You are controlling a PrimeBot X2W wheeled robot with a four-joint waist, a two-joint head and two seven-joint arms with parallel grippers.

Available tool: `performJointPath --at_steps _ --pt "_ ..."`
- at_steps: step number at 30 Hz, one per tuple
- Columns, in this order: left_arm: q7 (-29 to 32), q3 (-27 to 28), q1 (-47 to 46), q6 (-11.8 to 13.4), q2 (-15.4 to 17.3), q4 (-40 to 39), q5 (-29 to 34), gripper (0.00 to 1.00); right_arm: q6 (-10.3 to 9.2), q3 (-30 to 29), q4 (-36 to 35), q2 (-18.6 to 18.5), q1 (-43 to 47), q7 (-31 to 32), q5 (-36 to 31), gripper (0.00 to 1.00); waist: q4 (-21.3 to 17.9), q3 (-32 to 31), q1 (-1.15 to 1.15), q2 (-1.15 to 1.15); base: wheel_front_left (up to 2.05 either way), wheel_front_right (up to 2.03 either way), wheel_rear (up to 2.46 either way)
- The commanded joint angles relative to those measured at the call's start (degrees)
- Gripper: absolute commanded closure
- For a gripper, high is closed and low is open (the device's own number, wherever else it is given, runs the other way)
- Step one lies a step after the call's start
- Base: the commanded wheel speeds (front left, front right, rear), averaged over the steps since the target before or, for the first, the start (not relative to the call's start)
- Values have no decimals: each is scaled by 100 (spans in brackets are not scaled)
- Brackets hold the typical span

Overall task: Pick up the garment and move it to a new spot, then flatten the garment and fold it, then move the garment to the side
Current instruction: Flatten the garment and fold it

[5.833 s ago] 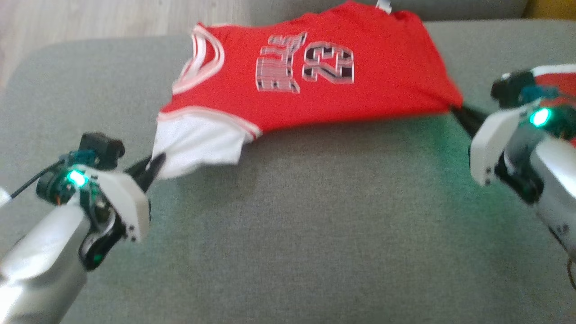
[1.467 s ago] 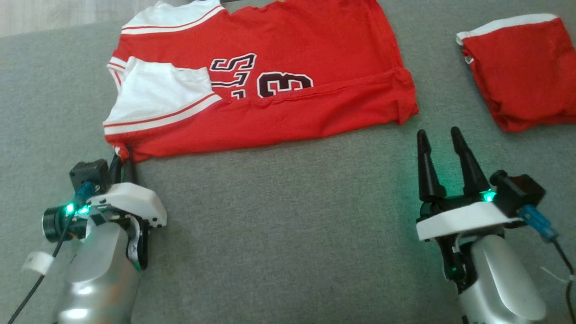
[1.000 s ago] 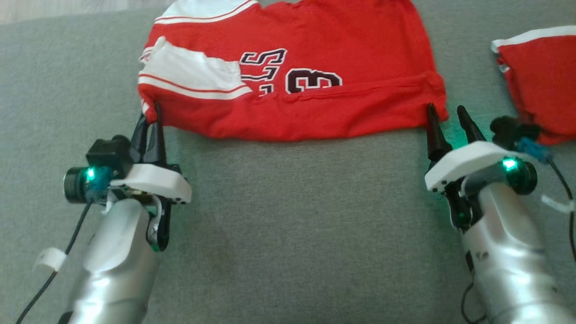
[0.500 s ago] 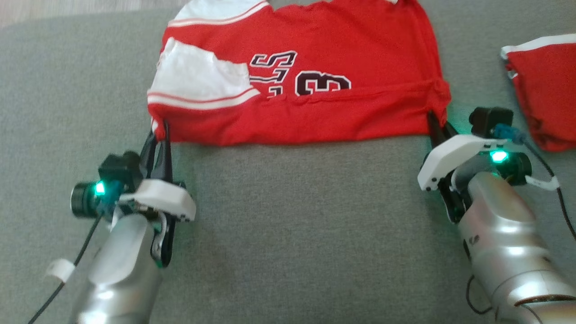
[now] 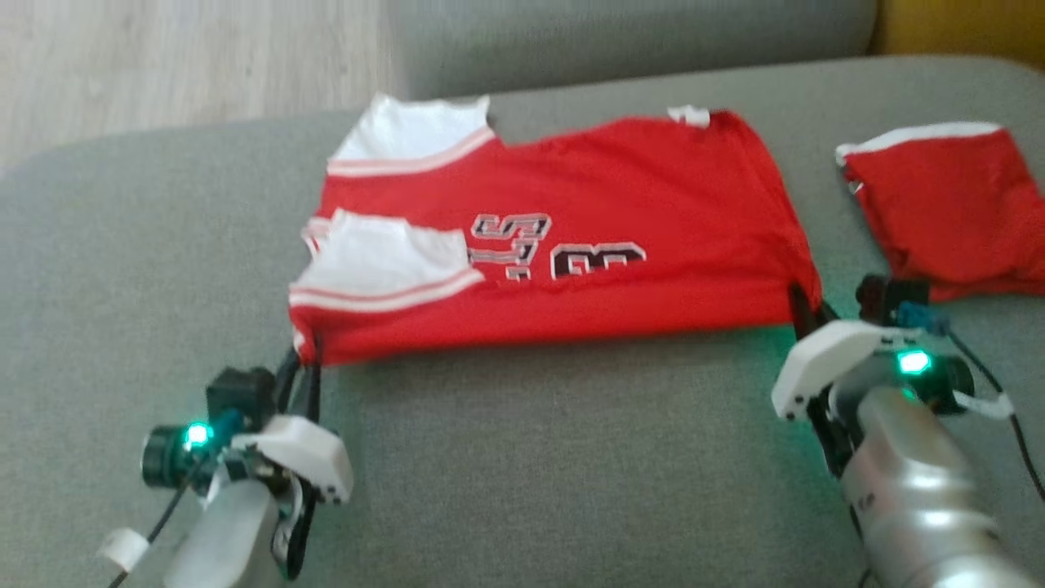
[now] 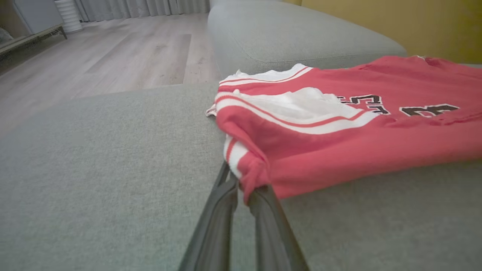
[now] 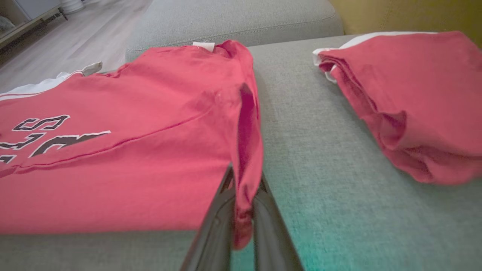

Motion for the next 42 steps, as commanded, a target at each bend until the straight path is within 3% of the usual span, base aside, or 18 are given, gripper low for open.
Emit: performJointPath --at_steps 1,10,16,24,25,26,27,28,32,34,38,42 --pt "66 132 -2 -33 249 -184 9 100 -4 27 -221 14 61 80 -36 100 5 -257 1 0 0 0 0" --pt "768 -78 910 -116 466 -888 -90 100 -4 -7 -832 37 854 746 146 100 -10 -712 1 0 0 0 0" --pt "1235 -99 1459 27 663 -1737 -171 100 -4 104 -1889 52 1617 1174 608 100 30 -773 1 0 0 0 0" --pt "1481 -125 1666 228 665 -2280 -216 100 -4 174 -3209 54 2400 1465 1088 100 4 -634 1 0 0 0 0" --pt "1456 -107 1653 263 643 -2310 -226 84 -4 189 -3325 54 2443 1459 1127 55 -3 -609 1 0 0 0 0" --pt "1428 -85 1640 303 624 -2333 -233 57 -4 208 -3429 55 2475 1437 1170 0 -17 -574 1 0 0 0 0" --pt "1392 -58 1624 346 605 -2346 -240 19 -4 214 -3525 55 2492 1376 1217 0 -33 -538 1 0 0 0 0" --pt "1348 -25 1609 397 585 -2349 -248 0 -4 240 -3617 55 2502 1279 1195 0 -45 -506 1 0 0 0 0" --pt "1013 137 1535 573 480 -2383 -295 0 -4 172 -3900 55 2516 696 1057 0 -76 -392 1 0 0 0 0" --pt "422 383 1437 739 376 -2524 -339 0 -4 240 -4108 55 2507 134 1266 0 -95 -312 1 0 0 0 0" --pt "-259 604 1289 703 263 -2748 -382 0 -4 413 -4352 55 2550 -308 1345 0 -123 -196 1 0 0 0 0" --pt "-404 665 1049 565 238 -2889 -276 0 -4 552 -4526 55 2531 -425 1420 0 -198 8 1 0 0 0 0"
